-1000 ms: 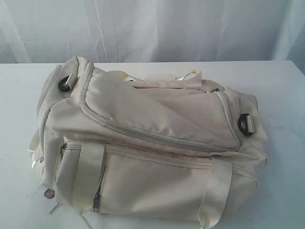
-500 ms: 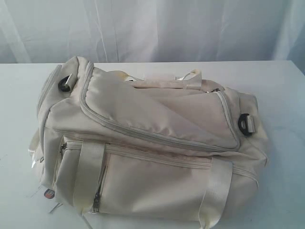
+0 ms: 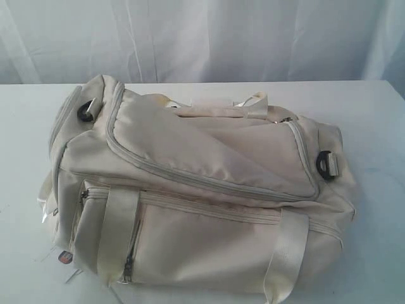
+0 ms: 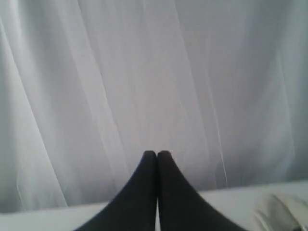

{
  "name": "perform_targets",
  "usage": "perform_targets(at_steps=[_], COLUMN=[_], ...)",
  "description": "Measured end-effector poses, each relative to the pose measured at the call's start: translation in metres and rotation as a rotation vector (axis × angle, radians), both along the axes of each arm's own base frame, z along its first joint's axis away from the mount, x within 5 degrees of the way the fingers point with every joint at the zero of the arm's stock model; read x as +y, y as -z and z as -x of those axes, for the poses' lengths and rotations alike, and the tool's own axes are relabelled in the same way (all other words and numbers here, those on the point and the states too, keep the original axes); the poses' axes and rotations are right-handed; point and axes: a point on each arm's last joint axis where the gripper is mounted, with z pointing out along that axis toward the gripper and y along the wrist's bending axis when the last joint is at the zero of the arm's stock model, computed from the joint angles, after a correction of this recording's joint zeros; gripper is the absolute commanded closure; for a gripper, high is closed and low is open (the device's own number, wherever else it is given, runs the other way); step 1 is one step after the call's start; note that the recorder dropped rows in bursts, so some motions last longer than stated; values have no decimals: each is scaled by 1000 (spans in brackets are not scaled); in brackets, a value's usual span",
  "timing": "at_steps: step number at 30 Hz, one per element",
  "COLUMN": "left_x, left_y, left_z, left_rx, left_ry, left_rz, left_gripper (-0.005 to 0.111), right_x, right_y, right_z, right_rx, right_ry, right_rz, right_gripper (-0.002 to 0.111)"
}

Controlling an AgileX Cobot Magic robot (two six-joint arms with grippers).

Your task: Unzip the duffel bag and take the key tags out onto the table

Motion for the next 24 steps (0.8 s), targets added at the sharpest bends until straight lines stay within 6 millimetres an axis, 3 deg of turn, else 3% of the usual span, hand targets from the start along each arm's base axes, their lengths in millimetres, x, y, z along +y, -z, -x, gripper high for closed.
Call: perform_targets(at_steps=[3, 7, 14, 18, 24], left_x=[-3, -5, -54, -70, -93], left_y=[26, 44, 75, 71, 46], left_z=[-34, -55, -76, -87, -102], left_rx=[280, 425, 728, 854, 998], left_ry=[26, 44, 309, 378, 496], left_rz=[-4, 25, -49, -105, -264], left_gripper=[107, 107, 107, 107, 107], right_x=[9, 17, 33, 39, 50], right_y=[-10, -24, -51, -69, -81], right_z=[-24, -39, -68, -80, -109], right_rx=[248, 400, 479, 437, 525], right_ry=[-63, -148, -304, -345, -416], right_rz=[94, 216, 300, 319, 346], right_gripper=[108, 108, 108, 108, 108])
